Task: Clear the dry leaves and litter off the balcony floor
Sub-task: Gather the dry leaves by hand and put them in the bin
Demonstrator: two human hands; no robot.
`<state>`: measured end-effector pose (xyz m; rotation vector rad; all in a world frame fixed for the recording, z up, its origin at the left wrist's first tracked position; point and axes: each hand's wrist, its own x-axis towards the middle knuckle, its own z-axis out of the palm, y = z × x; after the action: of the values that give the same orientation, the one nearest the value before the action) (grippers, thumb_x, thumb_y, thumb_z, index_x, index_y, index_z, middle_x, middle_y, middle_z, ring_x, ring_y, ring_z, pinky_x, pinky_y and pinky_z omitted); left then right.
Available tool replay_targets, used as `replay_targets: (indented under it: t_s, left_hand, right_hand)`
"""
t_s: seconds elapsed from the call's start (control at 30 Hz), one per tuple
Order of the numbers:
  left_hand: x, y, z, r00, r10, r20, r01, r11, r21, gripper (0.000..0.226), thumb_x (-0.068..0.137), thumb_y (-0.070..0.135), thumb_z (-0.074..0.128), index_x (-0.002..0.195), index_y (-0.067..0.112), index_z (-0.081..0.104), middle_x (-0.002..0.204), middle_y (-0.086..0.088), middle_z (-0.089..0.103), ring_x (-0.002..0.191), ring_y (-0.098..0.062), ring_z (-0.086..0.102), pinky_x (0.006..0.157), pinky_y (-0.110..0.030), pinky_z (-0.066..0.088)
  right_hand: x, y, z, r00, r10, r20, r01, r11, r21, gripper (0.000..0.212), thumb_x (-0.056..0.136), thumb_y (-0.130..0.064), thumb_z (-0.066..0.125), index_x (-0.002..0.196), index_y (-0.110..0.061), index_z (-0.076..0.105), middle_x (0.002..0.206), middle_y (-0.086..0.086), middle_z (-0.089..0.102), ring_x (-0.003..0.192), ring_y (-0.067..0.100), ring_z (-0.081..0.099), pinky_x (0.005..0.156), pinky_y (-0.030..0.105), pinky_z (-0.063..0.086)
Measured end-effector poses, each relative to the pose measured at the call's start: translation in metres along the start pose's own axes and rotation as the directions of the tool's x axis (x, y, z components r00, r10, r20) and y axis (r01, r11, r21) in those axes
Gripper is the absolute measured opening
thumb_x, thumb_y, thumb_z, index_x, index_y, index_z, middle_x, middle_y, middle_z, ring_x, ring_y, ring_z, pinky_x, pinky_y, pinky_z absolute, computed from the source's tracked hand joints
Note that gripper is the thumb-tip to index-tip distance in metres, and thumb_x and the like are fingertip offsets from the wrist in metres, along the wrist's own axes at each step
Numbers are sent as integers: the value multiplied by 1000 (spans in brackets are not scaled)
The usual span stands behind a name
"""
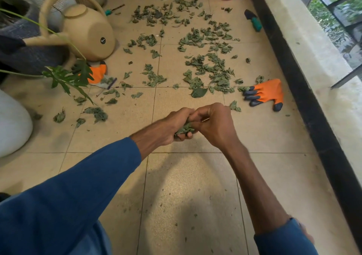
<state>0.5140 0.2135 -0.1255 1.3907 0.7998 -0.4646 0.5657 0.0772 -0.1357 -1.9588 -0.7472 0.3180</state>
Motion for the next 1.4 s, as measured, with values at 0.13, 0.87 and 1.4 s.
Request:
replay_targets:
  t_s: [0.13, 0.87, 1.4]
  left_hand:
    - [5, -3, -7, 977, 73, -200, -60, 995, 75, 25, 102, 26, 48, 97, 8, 65, 71, -8, 65, 44, -13, 52, 37, -16, 31]
    - [4, 5, 4, 991, 123, -54, -121, 992, 39, 27, 104, 26, 53, 90, 7, 68, 71, -5, 60, 51, -15, 48, 38, -19, 28]
    - [17, 4, 10, 990, 100, -100, -101, 995, -4, 28, 103, 24, 52, 87, 8, 68, 69, -5, 61, 46, -14, 50, 35, -18, 26]
  right_hand:
    - [2, 4, 1, 996, -15, 90, 15, 1000, 4, 23, 86, 3, 73, 99, -14, 82, 86, -3, 79, 76, 2, 72, 70, 13, 56]
    - [76, 200, -43, 987, 147, -69, -150, 666, -730, 16, 91, 5, 59, 91, -3, 72, 97, 20, 61, 87, 35, 59, 72, 35, 48]
    - [34, 62, -48, 956, 286, 63, -263, 744, 615, 31, 79, -5, 79, 110, 1, 75, 97, 15, 77, 87, 22, 72, 82, 29, 60]
